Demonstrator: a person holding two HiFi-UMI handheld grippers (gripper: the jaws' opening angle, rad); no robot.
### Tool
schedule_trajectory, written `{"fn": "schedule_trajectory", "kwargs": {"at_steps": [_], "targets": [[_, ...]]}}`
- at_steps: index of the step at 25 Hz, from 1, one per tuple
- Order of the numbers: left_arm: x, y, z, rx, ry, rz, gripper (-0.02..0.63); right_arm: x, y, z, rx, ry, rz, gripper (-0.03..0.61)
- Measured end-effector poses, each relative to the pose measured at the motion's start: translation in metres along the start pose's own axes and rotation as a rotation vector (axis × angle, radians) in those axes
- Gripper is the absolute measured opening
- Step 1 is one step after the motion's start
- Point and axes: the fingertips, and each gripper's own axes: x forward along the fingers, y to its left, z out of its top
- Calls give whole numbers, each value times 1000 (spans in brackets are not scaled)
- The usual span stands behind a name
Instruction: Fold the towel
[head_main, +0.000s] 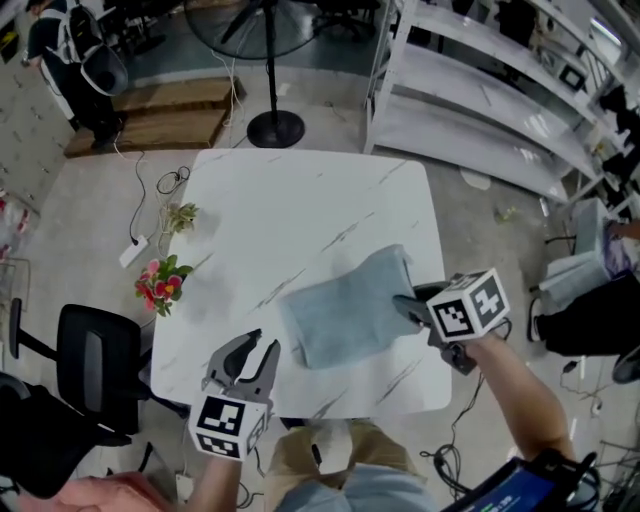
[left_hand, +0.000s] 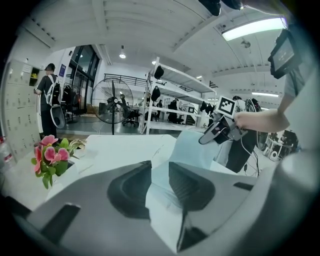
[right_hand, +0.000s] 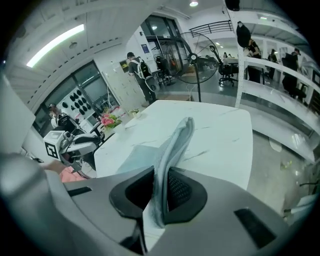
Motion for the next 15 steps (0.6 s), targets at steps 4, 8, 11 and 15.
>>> {"fn": "schedule_trajectory", "kwargs": {"at_steps": [4,8,11,15], "targets": [[-10,6,-2,-8,-14,3,110,14,23,4,-64,17,-10,54],[-20,12,-8,-14,-24,11,110,34,44,3,-116,44,-15,55],[-26,16,-13,-25,-19,13,110,51,57,1,-145,71,-23,55],[-31,23,-17,-39,-29,19,110,80,70,-8,-201,122,-41,55]]}}
